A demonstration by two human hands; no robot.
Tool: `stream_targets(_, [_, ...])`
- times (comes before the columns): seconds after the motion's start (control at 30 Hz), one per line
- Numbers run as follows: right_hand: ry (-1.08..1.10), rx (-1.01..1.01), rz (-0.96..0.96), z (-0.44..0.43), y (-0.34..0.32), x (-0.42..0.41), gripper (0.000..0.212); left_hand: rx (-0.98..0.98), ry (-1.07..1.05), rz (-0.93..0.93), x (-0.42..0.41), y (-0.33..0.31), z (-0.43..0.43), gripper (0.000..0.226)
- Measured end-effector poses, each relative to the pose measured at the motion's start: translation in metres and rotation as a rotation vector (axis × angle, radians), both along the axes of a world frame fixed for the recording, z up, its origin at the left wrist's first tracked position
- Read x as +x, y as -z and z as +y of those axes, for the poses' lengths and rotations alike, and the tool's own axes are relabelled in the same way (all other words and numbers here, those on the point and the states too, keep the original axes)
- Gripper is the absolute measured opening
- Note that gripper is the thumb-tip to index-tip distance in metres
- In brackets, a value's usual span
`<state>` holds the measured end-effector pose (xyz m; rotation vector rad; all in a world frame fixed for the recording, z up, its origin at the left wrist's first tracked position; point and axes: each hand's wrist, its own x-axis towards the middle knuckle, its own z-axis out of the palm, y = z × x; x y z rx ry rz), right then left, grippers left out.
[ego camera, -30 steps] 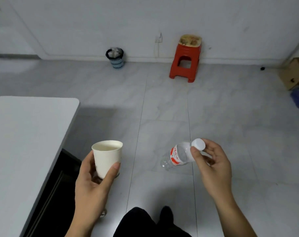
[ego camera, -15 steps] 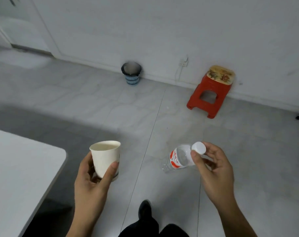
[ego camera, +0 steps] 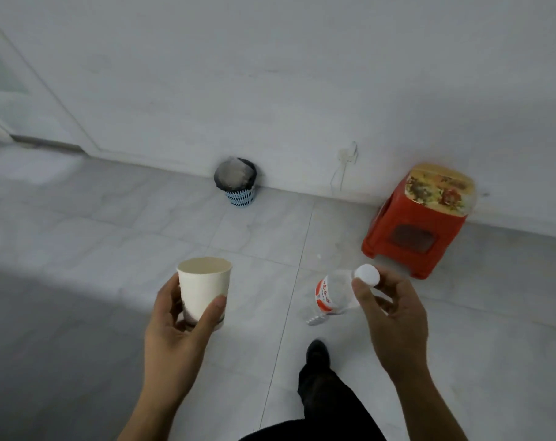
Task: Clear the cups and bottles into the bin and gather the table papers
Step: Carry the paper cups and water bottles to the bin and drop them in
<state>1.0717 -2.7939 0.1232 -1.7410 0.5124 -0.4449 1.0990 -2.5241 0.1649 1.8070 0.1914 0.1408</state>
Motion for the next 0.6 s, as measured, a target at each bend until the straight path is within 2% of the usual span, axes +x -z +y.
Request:
stream_targets(0.1, [-0.070, -0.026, -0.027, -0.023, -0.019, 0.098, 0.030, 0.018, -0.059, -0.010, 0.079, -0.022, -0.020, 0.080])
stream_targets(0.27, [-0.206, -0.035, -0.016, -0.040, -0.045, 0.240, 0.028, -0.005, -0.185, -0.002, 0.186, -0.033, -0.033, 0.079])
stream_targets(0.6, [-0.304, -0.017, 0.028, -0.015, -0.010, 0.494, 0.028, -0.063, -0.264, 0.101, 0.418, 0.022, -0.020, 0.075])
